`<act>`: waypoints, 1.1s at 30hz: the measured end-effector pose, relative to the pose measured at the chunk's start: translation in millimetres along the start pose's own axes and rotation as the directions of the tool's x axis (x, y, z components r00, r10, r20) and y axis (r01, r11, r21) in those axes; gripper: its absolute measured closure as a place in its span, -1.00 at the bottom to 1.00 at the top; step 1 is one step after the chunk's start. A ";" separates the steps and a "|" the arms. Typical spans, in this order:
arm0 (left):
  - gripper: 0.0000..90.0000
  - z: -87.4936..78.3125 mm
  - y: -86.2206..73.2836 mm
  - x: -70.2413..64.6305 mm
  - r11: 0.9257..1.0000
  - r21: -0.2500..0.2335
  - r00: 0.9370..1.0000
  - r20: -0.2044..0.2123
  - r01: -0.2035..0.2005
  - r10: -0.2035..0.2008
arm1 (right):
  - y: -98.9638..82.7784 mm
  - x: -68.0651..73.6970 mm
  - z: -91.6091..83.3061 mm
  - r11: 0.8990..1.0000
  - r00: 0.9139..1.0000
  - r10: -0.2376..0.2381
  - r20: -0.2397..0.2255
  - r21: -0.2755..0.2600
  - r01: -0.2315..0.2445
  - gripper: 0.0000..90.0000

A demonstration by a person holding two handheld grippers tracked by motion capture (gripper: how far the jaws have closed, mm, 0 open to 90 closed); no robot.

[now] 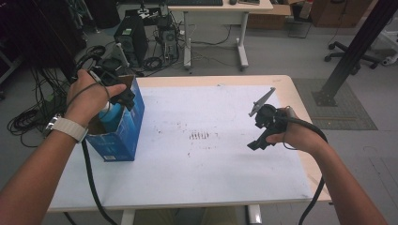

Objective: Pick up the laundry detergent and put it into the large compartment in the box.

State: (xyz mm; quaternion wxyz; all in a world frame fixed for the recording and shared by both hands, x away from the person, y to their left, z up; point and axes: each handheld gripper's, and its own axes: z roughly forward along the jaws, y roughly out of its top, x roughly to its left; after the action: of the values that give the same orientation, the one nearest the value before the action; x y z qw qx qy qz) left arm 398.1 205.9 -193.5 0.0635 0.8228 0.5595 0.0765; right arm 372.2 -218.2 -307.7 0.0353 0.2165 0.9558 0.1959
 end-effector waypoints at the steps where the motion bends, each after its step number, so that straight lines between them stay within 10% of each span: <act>1: -0.76 -0.5 0.2 -1.4 1.000 0.000 1.000 0.004 -0.004 0.004 | 0.0 0.0 -0.2 1.000 1.000 0.000 0.000 0.000 0.000 -0.77; 18: -0.77 -6.3 3.8 -23.7 0.995 -0.005 0.995 0.032 -0.098 0.098 | -1.8 1.2 -4.3 1.000 1.000 0.002 0.010 -0.006 -0.002 -0.77; 33: -0.75 -10.6 8.1 -47.0 0.976 0.013 0.974 0.077 -0.215 0.214 | -4.8 1.9 -7.9 1.000 1.000 0.010 0.020 -0.005 -0.010 -0.77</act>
State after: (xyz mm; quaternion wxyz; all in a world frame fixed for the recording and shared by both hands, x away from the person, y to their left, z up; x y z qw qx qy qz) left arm 386.4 159.4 -184.1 0.0672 0.8814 0.4654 0.0460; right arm 367.3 -224.2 -302.3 0.0442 0.2233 0.9537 0.1965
